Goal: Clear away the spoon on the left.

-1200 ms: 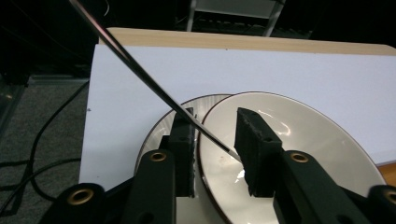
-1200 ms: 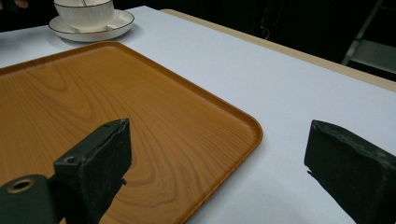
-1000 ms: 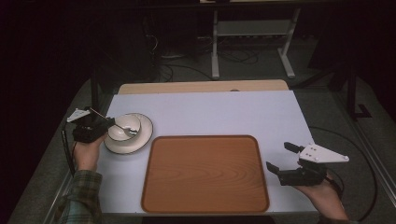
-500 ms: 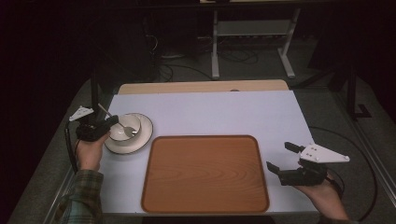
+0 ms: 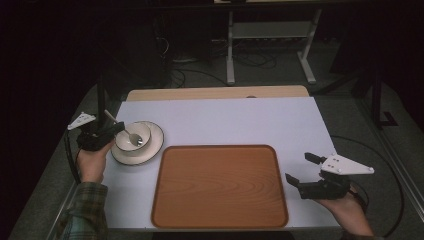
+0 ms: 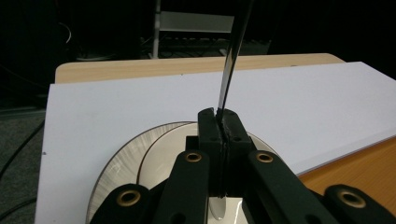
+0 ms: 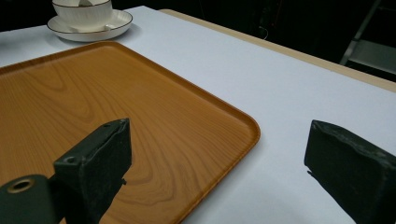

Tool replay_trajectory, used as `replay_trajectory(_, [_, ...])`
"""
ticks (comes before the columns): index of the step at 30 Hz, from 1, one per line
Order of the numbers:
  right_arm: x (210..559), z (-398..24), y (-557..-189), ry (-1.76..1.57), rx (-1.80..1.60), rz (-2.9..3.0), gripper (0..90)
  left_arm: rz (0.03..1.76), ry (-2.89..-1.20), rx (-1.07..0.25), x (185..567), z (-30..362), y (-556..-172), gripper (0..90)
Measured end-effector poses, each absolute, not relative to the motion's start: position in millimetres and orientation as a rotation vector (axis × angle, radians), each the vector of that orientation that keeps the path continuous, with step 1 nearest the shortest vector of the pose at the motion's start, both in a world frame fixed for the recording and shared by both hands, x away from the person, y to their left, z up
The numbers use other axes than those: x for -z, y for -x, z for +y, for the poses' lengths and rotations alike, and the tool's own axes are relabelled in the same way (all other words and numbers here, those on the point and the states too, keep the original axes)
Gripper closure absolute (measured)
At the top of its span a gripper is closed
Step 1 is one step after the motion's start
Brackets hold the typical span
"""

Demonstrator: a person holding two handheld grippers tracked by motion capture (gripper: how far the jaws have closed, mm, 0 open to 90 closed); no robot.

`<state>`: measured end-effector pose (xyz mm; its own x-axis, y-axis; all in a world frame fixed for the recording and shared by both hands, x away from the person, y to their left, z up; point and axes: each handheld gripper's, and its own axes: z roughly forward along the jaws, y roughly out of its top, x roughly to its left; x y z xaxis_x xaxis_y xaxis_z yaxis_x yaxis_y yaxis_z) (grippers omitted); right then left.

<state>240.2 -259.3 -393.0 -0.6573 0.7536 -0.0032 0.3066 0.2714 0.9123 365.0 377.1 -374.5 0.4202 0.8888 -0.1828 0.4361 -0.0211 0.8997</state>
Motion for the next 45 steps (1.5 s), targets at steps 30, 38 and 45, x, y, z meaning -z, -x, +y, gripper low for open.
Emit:
replay_trajectory(30, [394, -259, -240, -0.957, -1.365, 2.114, 6.8, 1.021, -1.679, -0.465, 334, 377, -349, 89.1])
replay_trajectory(38, [394, -259, -240, -0.956, -1.364, 2.115, 6.8, 0.965, -1.712, -0.432, 326, 365, -347, 89.1])
replay_trajectory(45, [394, -259, -240, -0.955, -1.365, 2.114, 6.9, 0.922, -1.741, -0.396, 324, 352, -346, 89.1])
